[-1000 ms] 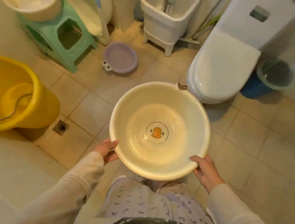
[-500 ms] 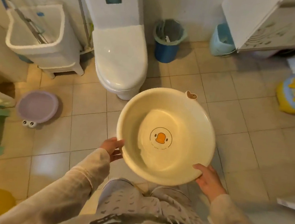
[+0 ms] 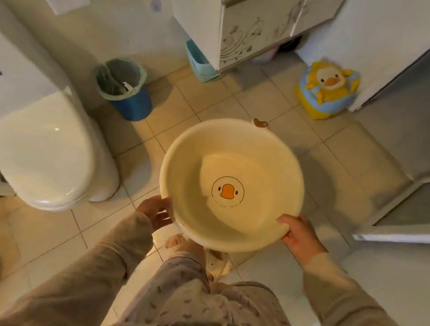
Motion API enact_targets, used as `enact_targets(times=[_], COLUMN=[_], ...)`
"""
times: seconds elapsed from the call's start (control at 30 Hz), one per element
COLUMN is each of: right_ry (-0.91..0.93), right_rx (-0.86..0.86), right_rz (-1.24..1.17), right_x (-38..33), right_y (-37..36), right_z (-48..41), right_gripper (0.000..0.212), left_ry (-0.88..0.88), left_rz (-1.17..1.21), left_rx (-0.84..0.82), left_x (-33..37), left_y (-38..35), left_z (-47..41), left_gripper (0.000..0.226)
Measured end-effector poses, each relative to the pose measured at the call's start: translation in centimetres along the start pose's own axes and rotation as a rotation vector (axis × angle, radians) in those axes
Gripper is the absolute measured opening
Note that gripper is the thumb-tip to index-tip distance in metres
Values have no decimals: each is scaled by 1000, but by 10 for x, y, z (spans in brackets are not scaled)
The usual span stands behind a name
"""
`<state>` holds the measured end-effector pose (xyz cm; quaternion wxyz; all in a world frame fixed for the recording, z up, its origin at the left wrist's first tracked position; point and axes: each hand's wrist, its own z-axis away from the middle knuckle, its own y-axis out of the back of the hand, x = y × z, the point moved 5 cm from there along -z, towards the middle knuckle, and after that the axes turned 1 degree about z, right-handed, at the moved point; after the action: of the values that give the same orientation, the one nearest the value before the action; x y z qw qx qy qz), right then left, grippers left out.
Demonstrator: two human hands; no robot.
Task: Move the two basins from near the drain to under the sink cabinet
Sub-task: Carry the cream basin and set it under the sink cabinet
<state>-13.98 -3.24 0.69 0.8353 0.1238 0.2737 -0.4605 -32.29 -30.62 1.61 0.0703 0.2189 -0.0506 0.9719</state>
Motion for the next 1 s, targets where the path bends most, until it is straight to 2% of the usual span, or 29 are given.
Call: enact_targets(times=[0.27,0.47,0.63,0.83,1.0], right_ry=[56,42,65,67,50], right_rx=[111,189,202,238,226], right_rz=[-115,-214,-290,-355,-315], right_x=[-69,-122,-174,-223,-268], right_y=[41,60,65,72,87], right_z=[-48,-92,-126,-157,-186], right_gripper=[51,49,32,37,42], left_ry=[14,34,42,38,45], left_rz=[-130,-225,-272,-325,-295], left_rx=[-67,-151,-188,-200,-173], left_x=[65,121,172,209,220], left_y=[-118,-205,-266,-322,-362], left_z=[-43,-81,-99,-120,-135], left_gripper=[10,41,43,46,48])
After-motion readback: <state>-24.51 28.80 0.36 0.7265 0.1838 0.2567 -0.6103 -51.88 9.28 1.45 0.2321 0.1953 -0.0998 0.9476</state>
